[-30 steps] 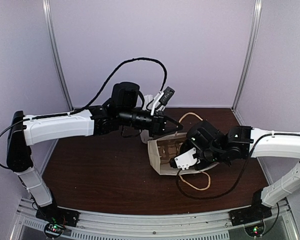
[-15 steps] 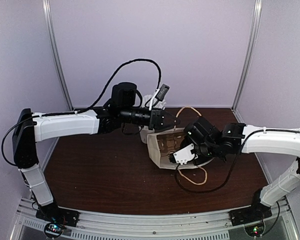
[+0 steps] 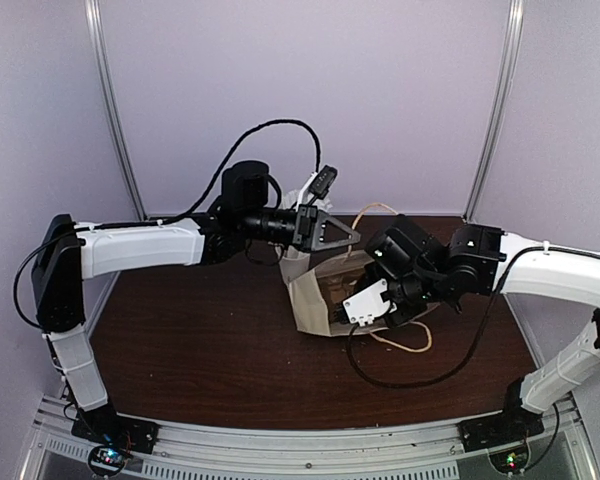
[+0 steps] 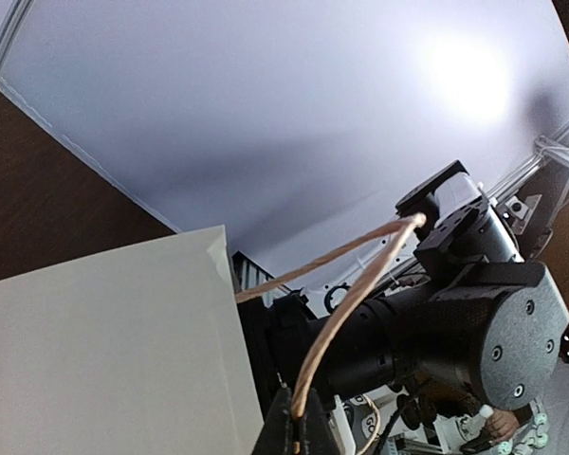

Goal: Pack the takeout coffee

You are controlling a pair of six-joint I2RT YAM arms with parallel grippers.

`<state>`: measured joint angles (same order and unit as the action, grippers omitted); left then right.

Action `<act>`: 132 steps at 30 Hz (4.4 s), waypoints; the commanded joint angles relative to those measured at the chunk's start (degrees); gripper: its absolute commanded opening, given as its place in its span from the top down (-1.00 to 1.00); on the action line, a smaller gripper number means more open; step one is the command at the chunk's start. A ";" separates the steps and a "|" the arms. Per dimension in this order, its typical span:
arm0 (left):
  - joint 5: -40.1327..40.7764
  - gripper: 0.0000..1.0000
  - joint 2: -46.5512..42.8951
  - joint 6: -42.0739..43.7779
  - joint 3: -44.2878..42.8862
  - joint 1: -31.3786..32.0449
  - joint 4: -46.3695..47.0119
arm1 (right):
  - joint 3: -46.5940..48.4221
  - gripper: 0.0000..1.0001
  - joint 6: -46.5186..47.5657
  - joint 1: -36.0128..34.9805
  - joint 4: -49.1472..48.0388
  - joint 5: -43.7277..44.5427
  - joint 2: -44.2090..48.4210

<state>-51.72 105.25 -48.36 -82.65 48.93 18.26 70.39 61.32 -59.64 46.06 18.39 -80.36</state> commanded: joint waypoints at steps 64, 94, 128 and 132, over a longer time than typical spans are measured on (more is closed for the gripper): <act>14.53 0.24 4.55 13.19 -14.36 -7.35 -37.96 | 17.57 -0.07 -12.32 21.56 12.84 -27.64 -23.29; 15.63 0.21 1.66 15.69 -12.47 -7.35 -39.76 | 16.18 -0.19 -16.97 21.51 12.51 -25.60 -26.89; 18.67 0.16 -4.63 16.54 -7.02 -6.92 -40.16 | 27.08 -0.96 -24.31 18.78 20.99 -26.24 -24.12; 18.50 0.15 -4.40 16.46 -7.23 -6.92 -40.24 | 27.71 -1.00 -25.38 18.70 21.26 -26.83 -23.79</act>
<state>-33.12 101.89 -32.86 -89.97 41.93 -21.98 96.23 38.50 -40.93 65.52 -9.61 -104.27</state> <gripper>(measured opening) 0.423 0.995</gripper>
